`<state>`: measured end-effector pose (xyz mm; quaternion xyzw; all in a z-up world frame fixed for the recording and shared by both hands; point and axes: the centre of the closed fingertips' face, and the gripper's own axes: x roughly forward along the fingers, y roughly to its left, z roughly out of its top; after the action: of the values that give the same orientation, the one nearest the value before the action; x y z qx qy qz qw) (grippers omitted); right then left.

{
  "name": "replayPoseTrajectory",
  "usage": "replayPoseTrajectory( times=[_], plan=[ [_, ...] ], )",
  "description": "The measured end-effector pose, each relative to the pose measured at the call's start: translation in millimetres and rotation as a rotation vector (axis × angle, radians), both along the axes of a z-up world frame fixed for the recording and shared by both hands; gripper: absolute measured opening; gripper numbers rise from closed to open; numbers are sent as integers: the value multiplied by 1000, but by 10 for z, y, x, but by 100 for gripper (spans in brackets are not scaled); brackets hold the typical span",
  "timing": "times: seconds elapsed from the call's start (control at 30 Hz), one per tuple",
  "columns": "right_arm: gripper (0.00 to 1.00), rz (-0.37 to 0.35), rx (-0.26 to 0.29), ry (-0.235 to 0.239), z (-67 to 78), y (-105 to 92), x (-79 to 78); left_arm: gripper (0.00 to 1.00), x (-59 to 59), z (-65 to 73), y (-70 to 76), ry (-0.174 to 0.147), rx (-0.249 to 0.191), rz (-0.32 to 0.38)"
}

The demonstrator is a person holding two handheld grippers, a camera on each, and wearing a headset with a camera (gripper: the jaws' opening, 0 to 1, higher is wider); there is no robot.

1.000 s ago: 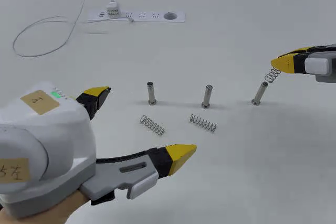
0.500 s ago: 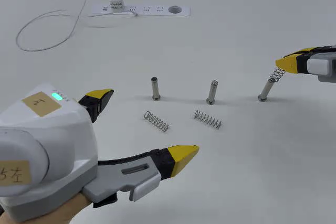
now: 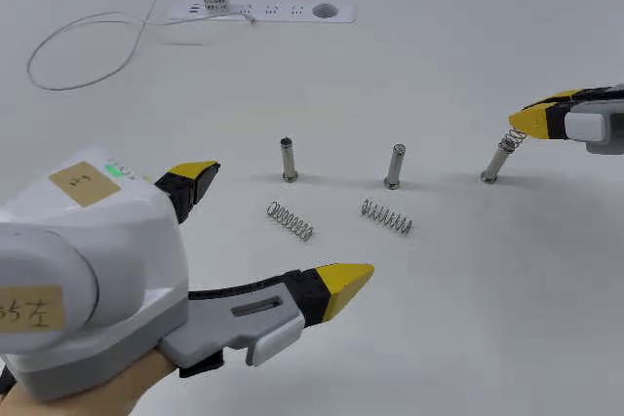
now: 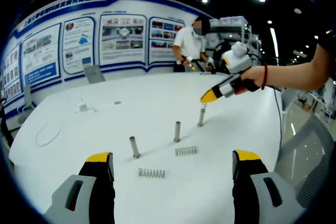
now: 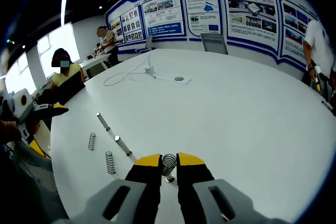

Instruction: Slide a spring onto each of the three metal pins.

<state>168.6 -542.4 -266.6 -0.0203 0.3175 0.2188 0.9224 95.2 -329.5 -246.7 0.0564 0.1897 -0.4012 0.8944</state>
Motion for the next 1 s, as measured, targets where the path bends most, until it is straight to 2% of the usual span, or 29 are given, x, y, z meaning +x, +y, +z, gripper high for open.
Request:
replayPoseTrajectory(
  times=[0.17, 0.5, 0.77, 1.0],
  plan=[
    [12, 20, -54, -15, 10, 7, 2, 94, -3, -7, 2, 3, -2, -1],
    [12, 43, -96, -16, -9, 17, -16, 92, -15, -10, -2, 6, -7, -4],
    [12, 76, -166, -29, -72, 47, -39, 91, -11, -7, -8, 6, -12, -6],
    [12, 69, -175, -27, -128, 30, -34, 90, -13, -7, -9, 5, -11, -9]
  ],
)
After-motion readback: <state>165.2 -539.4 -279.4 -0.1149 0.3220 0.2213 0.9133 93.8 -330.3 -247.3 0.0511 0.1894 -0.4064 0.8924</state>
